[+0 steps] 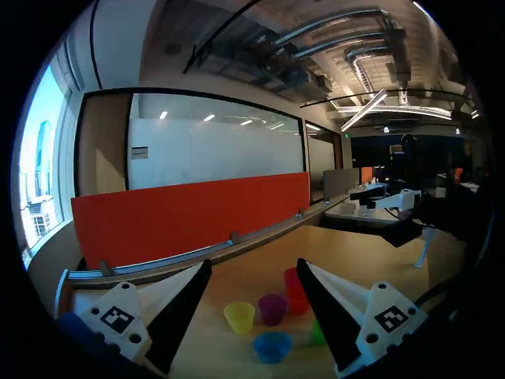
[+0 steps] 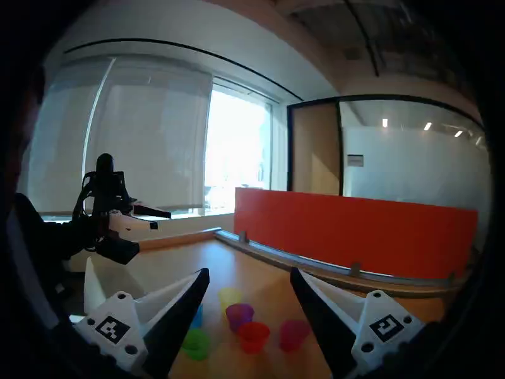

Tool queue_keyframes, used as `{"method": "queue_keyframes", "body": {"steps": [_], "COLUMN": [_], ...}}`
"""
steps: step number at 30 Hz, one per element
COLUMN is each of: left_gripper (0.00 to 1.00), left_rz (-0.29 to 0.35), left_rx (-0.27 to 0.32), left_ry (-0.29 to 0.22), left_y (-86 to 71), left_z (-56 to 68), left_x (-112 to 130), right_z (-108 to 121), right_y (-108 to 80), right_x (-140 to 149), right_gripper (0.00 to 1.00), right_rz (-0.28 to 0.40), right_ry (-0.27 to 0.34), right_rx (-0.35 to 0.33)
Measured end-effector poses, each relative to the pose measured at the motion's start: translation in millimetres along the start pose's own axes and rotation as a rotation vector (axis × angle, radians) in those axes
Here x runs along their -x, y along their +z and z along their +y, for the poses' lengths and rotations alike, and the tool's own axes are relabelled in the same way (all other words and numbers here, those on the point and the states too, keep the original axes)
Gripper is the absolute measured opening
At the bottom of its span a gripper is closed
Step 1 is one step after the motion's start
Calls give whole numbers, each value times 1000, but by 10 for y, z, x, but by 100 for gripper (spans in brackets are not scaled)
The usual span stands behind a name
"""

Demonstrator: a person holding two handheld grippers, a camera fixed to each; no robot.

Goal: Pour water

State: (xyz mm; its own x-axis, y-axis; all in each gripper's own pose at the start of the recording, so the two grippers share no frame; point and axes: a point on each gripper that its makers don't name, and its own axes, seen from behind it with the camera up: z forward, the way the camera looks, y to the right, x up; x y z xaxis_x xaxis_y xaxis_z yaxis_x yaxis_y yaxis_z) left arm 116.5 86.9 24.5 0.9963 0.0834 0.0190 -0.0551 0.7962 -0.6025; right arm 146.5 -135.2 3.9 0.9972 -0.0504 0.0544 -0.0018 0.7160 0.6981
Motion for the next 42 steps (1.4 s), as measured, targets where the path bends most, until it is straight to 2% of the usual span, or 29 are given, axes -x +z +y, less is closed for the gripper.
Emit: {"method": "queue_keyframes", "body": {"steps": [8, 18, 26, 33, 42], "left_gripper": [100, 100, 100, 100, 100], "left_rz": [-55, -191, -238, -294, -350], "left_rx": [58, 130, 164, 205, 250], "left_ry": [-10, 7, -1, 13, 26], "left_y": [43, 78, 133, 172, 217], "left_z": [64, 90, 84, 150, 222], "left_x": [153, 566, 758, 972, 1277], "right_z": [-162, -321, -355, -432, -496], "right_y": [36, 60, 77, 91, 191], "right_x": [168, 435, 657, 957, 1339], "right_gripper": [99, 99, 100, 99, 99], "right_rz": [-80, -183, -259, -347, -407], "right_ry": [-35, -48, -75, -114, -145], "right_rx": [-83, -182, -229, -278, -321]}}
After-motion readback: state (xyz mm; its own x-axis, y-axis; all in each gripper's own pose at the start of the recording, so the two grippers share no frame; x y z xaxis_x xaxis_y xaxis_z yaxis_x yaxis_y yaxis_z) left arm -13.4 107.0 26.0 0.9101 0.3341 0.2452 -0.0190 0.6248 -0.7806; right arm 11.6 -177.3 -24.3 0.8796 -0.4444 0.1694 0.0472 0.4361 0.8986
